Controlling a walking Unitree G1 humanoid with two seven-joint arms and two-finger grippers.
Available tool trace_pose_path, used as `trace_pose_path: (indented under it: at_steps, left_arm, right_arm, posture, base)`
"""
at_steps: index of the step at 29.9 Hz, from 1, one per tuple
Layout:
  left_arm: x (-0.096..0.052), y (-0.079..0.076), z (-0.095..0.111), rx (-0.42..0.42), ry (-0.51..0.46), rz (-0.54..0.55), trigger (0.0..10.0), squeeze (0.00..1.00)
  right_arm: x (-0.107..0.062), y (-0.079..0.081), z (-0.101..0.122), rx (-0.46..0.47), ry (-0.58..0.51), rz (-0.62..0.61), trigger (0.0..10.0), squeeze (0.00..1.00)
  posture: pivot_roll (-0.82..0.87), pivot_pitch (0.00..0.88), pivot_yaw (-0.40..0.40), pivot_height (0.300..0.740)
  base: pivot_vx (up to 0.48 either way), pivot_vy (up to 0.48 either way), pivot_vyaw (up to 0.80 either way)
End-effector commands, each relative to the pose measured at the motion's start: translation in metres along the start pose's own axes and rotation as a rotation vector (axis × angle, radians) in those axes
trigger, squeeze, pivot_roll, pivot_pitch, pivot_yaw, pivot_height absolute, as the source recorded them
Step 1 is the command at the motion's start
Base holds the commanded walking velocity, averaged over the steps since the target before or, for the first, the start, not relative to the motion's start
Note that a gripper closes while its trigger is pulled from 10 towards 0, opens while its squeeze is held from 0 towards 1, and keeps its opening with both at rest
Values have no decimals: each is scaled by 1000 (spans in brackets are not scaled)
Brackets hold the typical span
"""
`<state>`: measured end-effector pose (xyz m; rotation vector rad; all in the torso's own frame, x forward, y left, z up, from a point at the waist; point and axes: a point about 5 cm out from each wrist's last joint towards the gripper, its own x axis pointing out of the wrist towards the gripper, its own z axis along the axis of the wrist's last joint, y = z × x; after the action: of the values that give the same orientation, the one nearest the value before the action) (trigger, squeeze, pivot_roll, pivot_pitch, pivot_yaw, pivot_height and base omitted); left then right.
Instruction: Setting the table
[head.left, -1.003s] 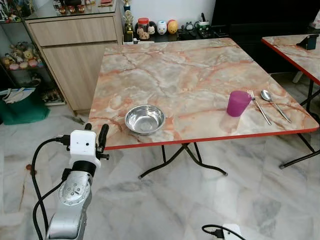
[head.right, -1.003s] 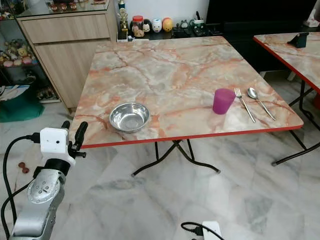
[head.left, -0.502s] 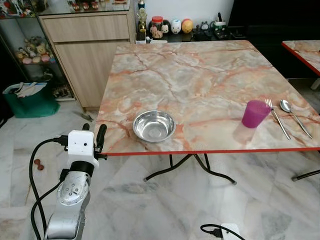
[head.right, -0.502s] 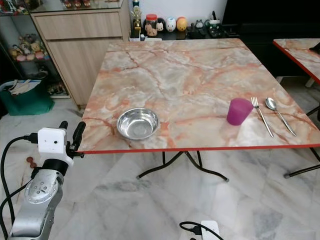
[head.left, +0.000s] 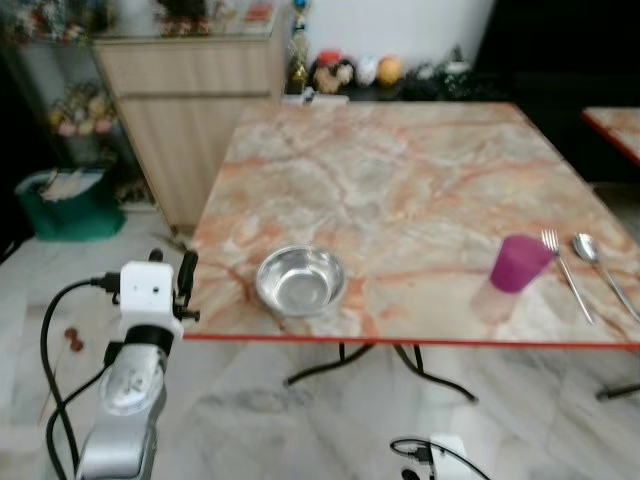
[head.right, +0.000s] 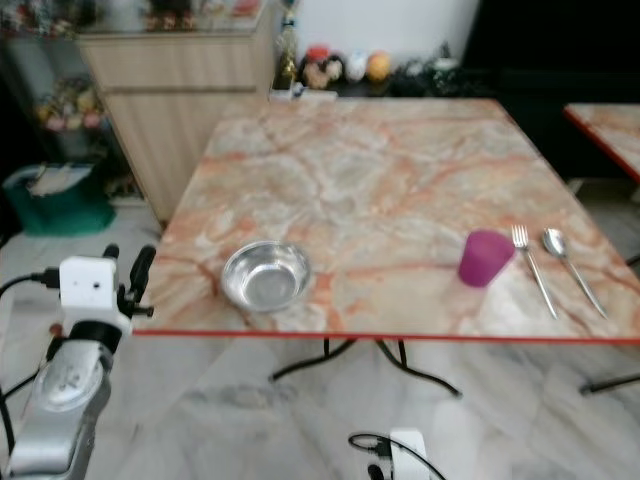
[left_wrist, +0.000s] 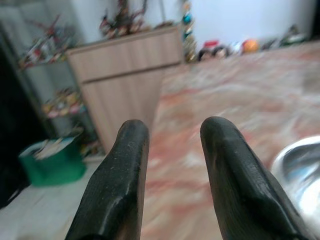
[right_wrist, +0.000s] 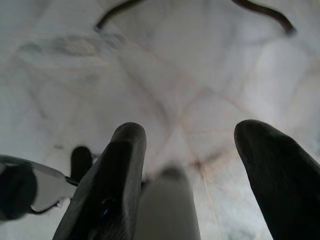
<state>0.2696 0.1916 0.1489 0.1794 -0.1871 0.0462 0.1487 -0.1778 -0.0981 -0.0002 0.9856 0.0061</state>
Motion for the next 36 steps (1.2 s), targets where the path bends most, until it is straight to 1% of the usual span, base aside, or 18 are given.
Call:
trace_pose_path:
  at_steps: [1, 6, 10, 16, 19, 23, 24, 25, 28, 32, 33, 34, 36]
  left_arm:
    - [1, -6, 2, -5, -9, -27, 10000, 0]
    - [0, -6, 2, -5, -7, -31, 10000, 0]
    - [0, -7, 1, -14, 1, -46, 10000, 0]
    - [-1, -11, -1, -4, 12, -65, 10000, 0]
    - [-2, -13, -8, -45, 73, -76, 10000, 0]
    - [-2, -13, -12, -77, 105, -85, 10000, 0]
    - [-2, -12, -14, -92, 121, -81, 10000, 1000]
    - [-2, -11, -17, -105, 143, -76, 10000, 1000]
    - [-2, -11, -16, -102, 149, -84, 10000, 1000]
    - [-1, -13, -16, -150, 184, -99, 10000, 1000]
    - [1, -12, -15, -184, 199, -86, 10000, 1000]
    - [2, -11, -14, -198, 205, -74, 10000, 1000]
    - [4, -10, -13, -204, 217, -64, 10000, 1000]
  right_arm:
    - [-3, -8, -8, 0, 26, -20, 10000, 0]
    - [-3, -7, -10, 9, 27, -19, 10000, 0]
    - [-4, -6, -14, 24, 40, -15, 10000, 0]
    - [-5, -4, -20, 19, 54, -6, 10000, 0]
    - [-5, -6, -18, 17, 47, -7, 10000, 0]
    - [-5, -6, -18, 14, 50, -8, 10000, 0]
    - [-5, -6, -18, 13, 51, -8, 10000, 0]
    - [-5, -6, -18, 11, 52, -8, 10000, 0]
    - [-5, -6, -18, 8, 54, -6, 10000, 0]
    - [-5, -5, -18, 6, 55, -5, 10000, 0]
    - [-5, -5, -18, 4, 57, -4, 10000, 0]
    - [-5, -5, -18, 3, 59, -3, 10000, 0]
    - [-5, -5, -18, 1, 61, -2, 10000, 0]
  posture:
    - [37, 0, 5, 740]
    - [37, 0, 6, 740]
    - [37, 0, 6, 740]
    - [37, 0, 7, 740]
    - [39, 0, 8, 740]
    - [38, 0, 9, 740]
    - [38, 0, 10, 740]
    - [38, 0, 11, 740]
    - [39, 0, 10, 740]
    - [39, 0, 9, 740]
    - [40, 0, 9, 740]
    - [40, 0, 7, 740]
    - [41, 0, 7, 740]
  base:
    - [281, 0, 0]
    - [291, 0, 0]
    - [0, 0, 0]
    - [0, 0, -658]
    - [0, 0, 0]
    - [0, 0, 0]
    - [0, 0, 0]
    - [0, 0, 0]
    - [0, 0, 0]
    - [0, 0, 0]
    - [0, 0, 0]
    - [0, 0, 0]
    - [0, 0, 0]
